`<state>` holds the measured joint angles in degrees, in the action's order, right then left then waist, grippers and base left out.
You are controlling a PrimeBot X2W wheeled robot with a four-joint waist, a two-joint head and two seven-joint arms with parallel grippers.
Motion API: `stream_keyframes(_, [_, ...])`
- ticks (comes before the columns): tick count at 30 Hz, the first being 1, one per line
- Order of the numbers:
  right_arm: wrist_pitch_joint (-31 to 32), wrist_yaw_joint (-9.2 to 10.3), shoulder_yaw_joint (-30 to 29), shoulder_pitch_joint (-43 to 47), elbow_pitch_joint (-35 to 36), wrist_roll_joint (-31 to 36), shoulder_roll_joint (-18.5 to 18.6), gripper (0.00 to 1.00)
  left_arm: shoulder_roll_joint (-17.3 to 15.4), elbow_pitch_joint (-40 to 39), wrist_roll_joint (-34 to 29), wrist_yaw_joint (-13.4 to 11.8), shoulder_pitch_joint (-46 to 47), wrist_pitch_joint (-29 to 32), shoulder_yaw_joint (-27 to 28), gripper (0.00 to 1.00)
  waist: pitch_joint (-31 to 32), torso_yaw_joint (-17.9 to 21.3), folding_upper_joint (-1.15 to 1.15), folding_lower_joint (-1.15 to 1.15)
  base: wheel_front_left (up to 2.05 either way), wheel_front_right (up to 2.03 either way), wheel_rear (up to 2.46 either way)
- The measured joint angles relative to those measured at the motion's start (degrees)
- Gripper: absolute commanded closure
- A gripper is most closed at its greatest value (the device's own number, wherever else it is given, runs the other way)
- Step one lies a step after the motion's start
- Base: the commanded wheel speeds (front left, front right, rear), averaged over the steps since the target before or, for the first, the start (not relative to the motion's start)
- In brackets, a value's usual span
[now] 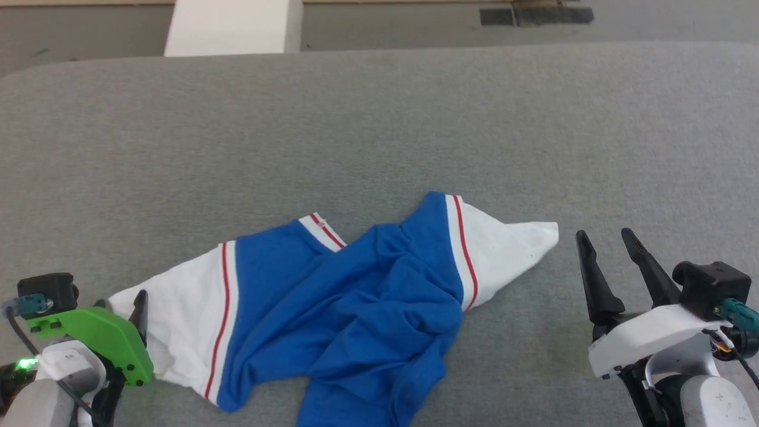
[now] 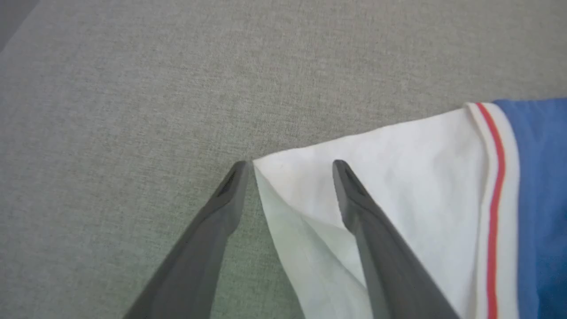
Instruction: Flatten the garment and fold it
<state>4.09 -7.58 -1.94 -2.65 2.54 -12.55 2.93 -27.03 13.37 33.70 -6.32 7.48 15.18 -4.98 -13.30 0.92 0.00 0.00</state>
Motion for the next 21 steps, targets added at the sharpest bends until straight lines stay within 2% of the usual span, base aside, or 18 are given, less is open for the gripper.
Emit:
stream_keyframes(9, [-0.1,0.0,0.0,-0.9,0.1,0.0,0.0,0.0,-0.5,2.9,3.6,-1.4,1.1,6.8,1.1,0.02,-2.7,2.9,0.0,0.0,0.0,0.0,0.0])
stream_keyframes(10, [-0.1,0.0,0.0,-0.9,0.1,0.0,0.0,0.0,-0.9,2.8,3.6,-1.4,1.1,7.6,0.9,0.8,-2.8,3.1,0.0,0.0,0.0,0.0,0.0])
stream_keyframes(11, [-0.1,0.0,-0.1,-0.9,0.0,0.0,0.0,0.0,-1.4,2.6,3.6,-1.3,1.1,8.2,0.7,1.0,-2.9,3.2,0.0,0.0,0.0,0.0,0.0])
stream_keyframes(21, [0.0,0.0,0.2,-2.5,-1.0,2.8,0.0,0.0,-0.9,0.3,3.2,-1.4,1.0,8.6,-1.3,1.0,-1.7,1.8,0.0,0.0,0.0,0.0,0.0])
